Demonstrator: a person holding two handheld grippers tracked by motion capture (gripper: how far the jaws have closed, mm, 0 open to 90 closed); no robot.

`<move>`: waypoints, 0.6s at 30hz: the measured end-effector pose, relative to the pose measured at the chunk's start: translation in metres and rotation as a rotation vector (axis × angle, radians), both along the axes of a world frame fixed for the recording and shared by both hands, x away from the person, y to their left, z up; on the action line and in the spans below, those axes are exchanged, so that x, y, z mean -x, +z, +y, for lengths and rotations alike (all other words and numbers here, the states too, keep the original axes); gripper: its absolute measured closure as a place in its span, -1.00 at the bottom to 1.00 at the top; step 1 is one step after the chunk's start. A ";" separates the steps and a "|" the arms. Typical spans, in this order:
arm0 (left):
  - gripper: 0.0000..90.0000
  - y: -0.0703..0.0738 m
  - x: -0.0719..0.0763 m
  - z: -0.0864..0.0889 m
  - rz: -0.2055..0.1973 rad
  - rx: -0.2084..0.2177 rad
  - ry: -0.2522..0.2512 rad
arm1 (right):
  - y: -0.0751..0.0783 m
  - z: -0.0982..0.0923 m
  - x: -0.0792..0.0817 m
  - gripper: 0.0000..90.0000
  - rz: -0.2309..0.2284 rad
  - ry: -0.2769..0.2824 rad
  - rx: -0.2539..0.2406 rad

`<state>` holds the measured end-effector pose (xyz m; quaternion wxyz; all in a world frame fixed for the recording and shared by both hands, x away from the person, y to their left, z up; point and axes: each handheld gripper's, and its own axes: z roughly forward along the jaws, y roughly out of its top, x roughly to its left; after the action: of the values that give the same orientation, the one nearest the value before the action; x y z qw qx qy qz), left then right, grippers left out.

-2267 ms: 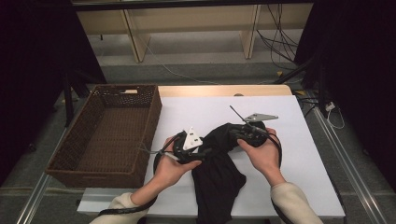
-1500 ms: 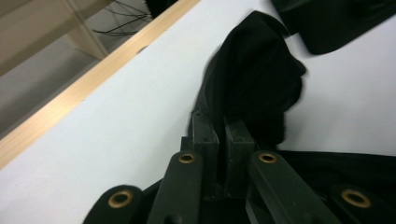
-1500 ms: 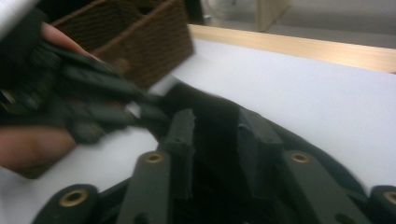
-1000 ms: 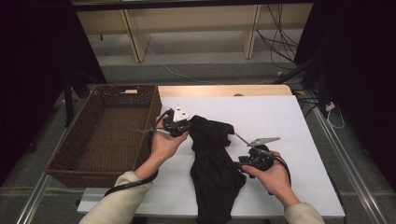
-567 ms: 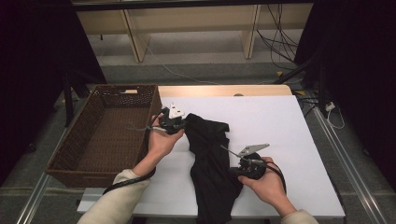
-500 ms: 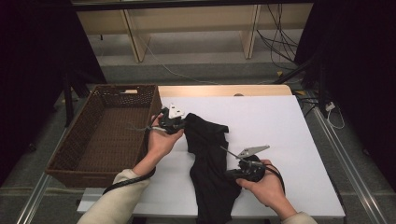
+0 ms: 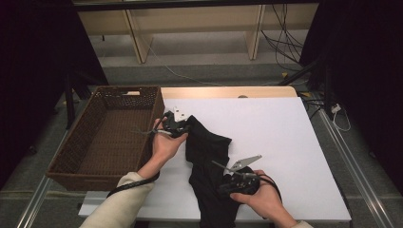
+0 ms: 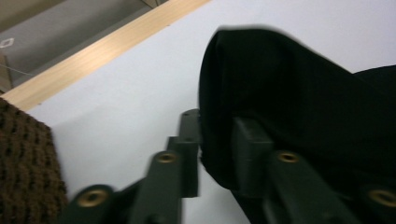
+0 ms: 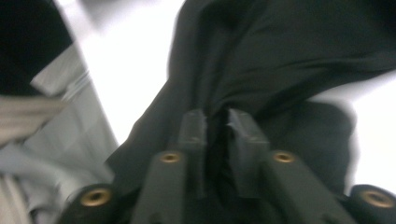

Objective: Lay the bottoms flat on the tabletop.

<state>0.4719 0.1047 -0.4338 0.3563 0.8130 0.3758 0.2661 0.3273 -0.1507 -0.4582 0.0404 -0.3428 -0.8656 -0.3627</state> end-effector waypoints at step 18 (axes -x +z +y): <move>-0.16 -0.014 0.068 -0.019 0.277 0.036 -0.254 | -0.008 -0.033 -0.018 0.28 -0.014 -0.186 0.080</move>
<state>0.4043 0.0861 -0.4477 0.3464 0.8762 0.3205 0.0978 0.3455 -0.1838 -0.4661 -0.0131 -0.4206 -0.8440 -0.3324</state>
